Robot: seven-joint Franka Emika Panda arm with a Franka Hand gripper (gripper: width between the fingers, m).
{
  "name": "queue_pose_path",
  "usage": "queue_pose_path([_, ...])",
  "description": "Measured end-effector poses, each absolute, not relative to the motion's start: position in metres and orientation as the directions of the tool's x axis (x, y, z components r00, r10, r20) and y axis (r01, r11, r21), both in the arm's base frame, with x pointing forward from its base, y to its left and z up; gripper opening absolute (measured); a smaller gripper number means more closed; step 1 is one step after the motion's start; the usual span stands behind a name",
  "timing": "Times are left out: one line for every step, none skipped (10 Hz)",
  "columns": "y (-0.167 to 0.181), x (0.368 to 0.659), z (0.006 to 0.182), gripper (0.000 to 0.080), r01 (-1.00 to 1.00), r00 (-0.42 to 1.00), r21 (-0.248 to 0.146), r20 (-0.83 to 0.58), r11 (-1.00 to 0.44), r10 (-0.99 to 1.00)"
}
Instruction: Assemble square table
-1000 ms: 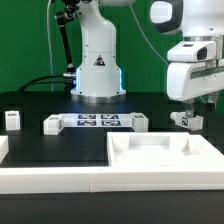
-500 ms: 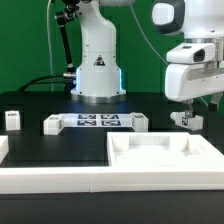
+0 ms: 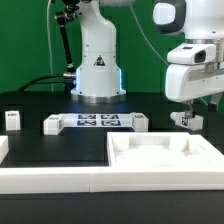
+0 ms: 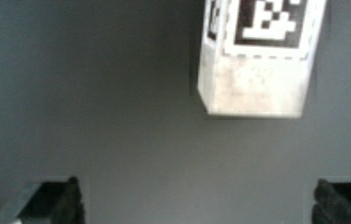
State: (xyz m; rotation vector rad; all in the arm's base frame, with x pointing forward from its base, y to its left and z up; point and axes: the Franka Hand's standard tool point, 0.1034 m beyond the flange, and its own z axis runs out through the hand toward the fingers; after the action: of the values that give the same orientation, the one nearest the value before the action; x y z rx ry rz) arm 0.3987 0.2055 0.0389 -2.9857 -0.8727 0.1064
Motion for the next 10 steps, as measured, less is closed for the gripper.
queue_pose_path([0.205, 0.398, 0.04, 0.0649, 0.537, 0.834, -0.047, -0.122, -0.842, 0.539])
queue_pose_path([0.204, 0.398, 0.039, 0.0649, 0.539, 0.826, -0.048, -0.168, -0.841, 0.539])
queue_pose_path([0.201, 0.396, 0.038, 0.0649, 0.538, 0.813, -0.052, -0.231, -0.842, 0.534])
queue_pose_path([0.2, 0.394, 0.039, 0.0649, 0.536, 0.794, -0.054, -0.305, -0.842, 0.525])
queue_pose_path([0.201, 0.394, 0.039, 0.0649, 0.537, 0.771, -0.059, -0.371, -0.842, 0.518])
queue_pose_path([0.201, 0.395, 0.037, 0.0649, 0.536, 0.759, -0.063, -0.401, -0.842, 0.513])
queue_pose_path([0.199, 0.387, 0.034, 0.0649, 0.525, 0.732, -0.06, -0.476, -0.849, 0.487])
queue_pose_path([0.201, 0.384, 0.033, 0.0649, 0.521, 0.695, -0.06, -0.549, -0.851, 0.465])
queue_pose_path([0.205, 0.384, 0.031, 0.0649, 0.523, 0.66, -0.064, -0.6, -0.85, 0.452])
queue_pose_path([0.205, 0.383, 0.03, 0.0649, 0.523, 0.633, -0.069, -0.637, -0.85, 0.441])
